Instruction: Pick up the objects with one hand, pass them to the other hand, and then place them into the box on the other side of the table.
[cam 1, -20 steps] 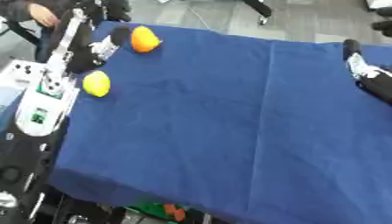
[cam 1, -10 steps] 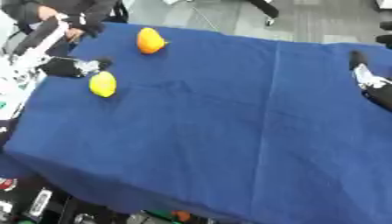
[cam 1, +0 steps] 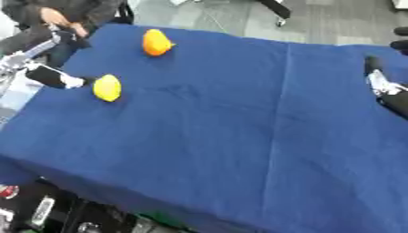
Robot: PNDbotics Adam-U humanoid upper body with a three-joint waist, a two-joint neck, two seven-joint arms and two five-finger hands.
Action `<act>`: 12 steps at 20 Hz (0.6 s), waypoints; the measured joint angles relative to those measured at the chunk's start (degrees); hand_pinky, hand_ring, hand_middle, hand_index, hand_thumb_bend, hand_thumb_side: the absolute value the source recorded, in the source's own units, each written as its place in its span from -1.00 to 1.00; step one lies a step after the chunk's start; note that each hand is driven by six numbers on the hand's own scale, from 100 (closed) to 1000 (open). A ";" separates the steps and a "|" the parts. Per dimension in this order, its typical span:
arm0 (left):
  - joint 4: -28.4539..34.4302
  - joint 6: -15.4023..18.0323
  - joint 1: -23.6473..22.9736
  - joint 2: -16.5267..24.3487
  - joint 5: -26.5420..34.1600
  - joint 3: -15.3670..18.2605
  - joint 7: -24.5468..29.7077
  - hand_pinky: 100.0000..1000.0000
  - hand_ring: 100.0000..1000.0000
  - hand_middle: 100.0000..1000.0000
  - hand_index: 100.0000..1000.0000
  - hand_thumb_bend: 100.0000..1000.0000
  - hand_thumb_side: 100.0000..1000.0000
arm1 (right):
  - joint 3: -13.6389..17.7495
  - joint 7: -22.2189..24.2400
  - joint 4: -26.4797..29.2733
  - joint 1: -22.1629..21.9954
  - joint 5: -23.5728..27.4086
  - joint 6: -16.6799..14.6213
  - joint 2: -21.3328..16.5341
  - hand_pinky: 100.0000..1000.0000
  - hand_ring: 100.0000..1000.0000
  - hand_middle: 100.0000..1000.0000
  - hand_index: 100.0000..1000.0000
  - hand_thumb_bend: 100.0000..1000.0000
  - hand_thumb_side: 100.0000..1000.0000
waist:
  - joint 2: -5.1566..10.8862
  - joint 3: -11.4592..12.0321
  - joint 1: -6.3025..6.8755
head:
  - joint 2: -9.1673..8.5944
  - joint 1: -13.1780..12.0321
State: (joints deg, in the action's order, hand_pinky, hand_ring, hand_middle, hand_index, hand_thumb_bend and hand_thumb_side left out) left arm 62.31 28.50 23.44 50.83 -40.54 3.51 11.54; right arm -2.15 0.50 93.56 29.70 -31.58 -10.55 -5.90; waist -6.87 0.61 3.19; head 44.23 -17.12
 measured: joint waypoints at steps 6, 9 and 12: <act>-6.55 0.06 2.86 -2.97 -5.35 -0.55 -1.51 0.45 0.17 0.15 0.47 -0.18 -0.38 | 0.00 0.00 -0.02 0.00 0.13 0.00 0.00 0.57 0.48 0.53 0.94 -0.62 -0.36 | 0.00 -0.08 0.00 | 0.00 -0.19; -8.84 -0.70 3.88 -4.76 -7.62 -0.56 -4.48 0.45 0.16 0.14 0.46 -0.28 -0.48 | -0.01 0.02 -0.03 0.00 0.18 -0.03 0.00 0.57 0.48 0.53 0.94 -0.62 -0.36 | 0.00 -0.10 -0.02 | 0.00 -0.22; -11.41 -2.00 4.99 -6.64 -10.22 -0.54 -7.30 0.44 0.16 0.14 0.46 -0.28 -0.50 | -0.01 0.03 -0.21 0.01 0.31 -0.04 0.00 0.57 0.48 0.53 0.94 -0.62 -0.36 | 0.00 -0.19 -0.03 | 0.00 -0.40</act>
State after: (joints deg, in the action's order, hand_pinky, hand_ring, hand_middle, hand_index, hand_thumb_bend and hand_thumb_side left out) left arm 50.91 26.50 28.43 44.19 -50.76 2.96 4.24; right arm -2.16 0.53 93.35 29.72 -31.27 -10.58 -5.90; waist -6.87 0.42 3.17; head 44.23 -17.52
